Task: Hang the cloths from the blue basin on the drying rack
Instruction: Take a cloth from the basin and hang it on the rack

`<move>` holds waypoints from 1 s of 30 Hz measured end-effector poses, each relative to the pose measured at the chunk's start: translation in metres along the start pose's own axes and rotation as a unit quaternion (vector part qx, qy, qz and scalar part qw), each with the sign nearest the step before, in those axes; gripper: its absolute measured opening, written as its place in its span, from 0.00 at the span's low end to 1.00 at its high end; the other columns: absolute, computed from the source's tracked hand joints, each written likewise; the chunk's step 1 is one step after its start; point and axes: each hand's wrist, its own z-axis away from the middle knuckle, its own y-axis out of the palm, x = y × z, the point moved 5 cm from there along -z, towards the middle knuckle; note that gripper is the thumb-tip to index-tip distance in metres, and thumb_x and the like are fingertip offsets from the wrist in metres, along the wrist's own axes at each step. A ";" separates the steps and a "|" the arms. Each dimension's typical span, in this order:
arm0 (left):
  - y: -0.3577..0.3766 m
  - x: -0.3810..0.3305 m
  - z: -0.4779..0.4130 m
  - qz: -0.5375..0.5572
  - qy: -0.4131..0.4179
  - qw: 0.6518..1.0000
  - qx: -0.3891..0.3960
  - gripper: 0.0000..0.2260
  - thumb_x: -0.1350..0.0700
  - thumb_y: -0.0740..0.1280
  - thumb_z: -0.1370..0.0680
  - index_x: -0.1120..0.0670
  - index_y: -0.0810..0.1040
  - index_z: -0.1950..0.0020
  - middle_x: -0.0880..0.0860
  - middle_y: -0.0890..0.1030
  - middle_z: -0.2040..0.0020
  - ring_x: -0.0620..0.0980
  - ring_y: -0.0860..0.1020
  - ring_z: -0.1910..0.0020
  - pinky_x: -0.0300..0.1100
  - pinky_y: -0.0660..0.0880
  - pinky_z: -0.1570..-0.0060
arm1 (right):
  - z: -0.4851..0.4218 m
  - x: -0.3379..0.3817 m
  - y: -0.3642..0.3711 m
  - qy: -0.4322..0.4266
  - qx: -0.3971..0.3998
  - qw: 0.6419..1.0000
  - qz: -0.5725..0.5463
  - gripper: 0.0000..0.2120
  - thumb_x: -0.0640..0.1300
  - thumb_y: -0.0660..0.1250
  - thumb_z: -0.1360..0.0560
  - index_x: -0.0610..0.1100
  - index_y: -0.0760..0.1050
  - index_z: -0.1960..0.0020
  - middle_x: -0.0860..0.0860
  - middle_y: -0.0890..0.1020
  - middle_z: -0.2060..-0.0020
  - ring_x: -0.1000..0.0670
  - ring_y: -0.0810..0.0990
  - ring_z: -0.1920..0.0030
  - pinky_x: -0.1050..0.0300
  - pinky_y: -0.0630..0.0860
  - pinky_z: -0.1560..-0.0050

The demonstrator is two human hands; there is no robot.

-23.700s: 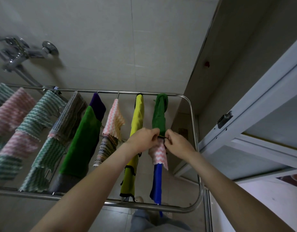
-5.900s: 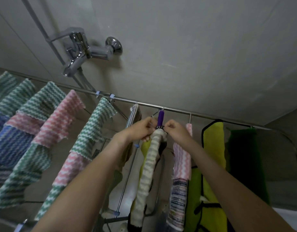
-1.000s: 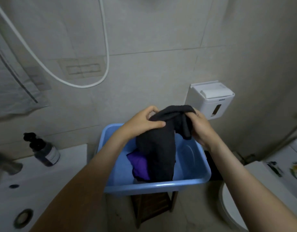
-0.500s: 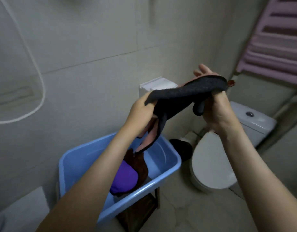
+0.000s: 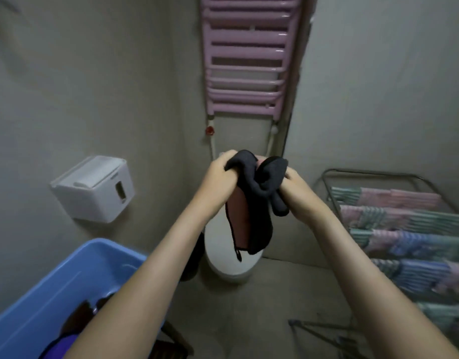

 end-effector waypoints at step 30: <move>0.349 -0.024 -0.033 0.106 0.041 0.965 0.235 0.16 0.75 0.54 0.28 0.59 0.77 0.57 0.50 0.78 0.66 0.46 0.73 0.65 0.35 0.68 0.68 | 0.196 -0.179 -0.303 0.262 -0.215 0.921 -0.191 0.24 0.61 0.54 0.23 0.43 0.78 0.50 0.48 0.82 0.54 0.53 0.79 0.53 0.58 0.74 0.49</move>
